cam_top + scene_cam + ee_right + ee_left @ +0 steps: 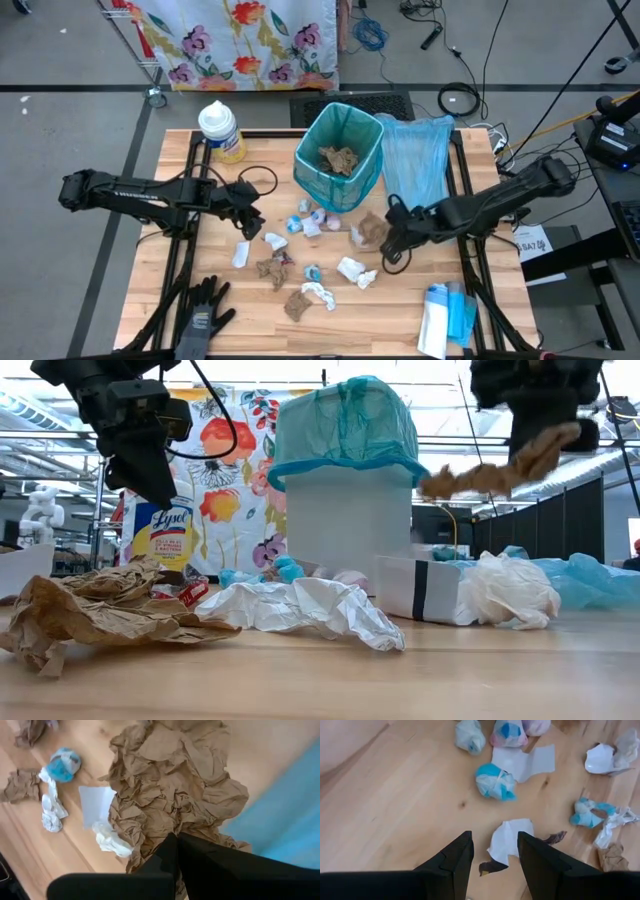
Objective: Place trash/remove bag and relplace
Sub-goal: Put the top right brown napkin into the trash bin
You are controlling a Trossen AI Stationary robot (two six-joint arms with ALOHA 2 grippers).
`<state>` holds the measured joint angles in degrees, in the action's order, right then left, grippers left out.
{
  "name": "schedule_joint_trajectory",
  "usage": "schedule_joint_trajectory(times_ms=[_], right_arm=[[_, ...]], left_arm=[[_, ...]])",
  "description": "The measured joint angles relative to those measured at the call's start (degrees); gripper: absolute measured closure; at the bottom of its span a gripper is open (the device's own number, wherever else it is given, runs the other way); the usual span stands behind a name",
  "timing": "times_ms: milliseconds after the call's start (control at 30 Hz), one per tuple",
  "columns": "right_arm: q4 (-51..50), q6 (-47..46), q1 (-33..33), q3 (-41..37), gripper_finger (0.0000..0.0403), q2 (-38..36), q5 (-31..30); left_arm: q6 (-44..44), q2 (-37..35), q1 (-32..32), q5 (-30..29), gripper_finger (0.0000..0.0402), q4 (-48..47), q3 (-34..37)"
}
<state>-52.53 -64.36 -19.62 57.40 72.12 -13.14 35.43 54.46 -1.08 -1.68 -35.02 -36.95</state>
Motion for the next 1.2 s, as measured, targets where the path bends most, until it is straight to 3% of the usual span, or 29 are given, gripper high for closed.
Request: schedule_joint_trajectory(times_ms=[200,433,600,900,1067,1200], right_arm=[[-20.4,0.0,0.15,16.66,0.0403,0.17,-7.1],[-29.32,2.02,0.68,35.56,0.0403,2.85,-20.82],[-25.06,11.7,6.11,43.61,0.0403,6.19,-25.33],[-4.46,36.32,20.27,47.1,0.0403,14.44,-22.74],[-3.15,36.67,25.22,47.1,0.04,17.08,-22.68],[-3.5,36.16,28.02,47.1,0.037,18.28,-19.53]], left_arm=[[-0.55,0.0,0.0,0.01,0.0244,0.01,-0.02],[-3.29,0.0,-0.02,-0.01,0.0244,0.04,-0.02],[-4.5,0.0,-0.02,-0.12,0.0244,0.06,-0.02],[-4.72,0.0,-0.02,-0.36,0.0244,0.06,-0.02],[-4.69,0.0,-0.02,-0.38,0.0244,0.05,-0.02],[-4.68,0.0,-0.02,-0.39,0.0244,0.03,-0.02]])
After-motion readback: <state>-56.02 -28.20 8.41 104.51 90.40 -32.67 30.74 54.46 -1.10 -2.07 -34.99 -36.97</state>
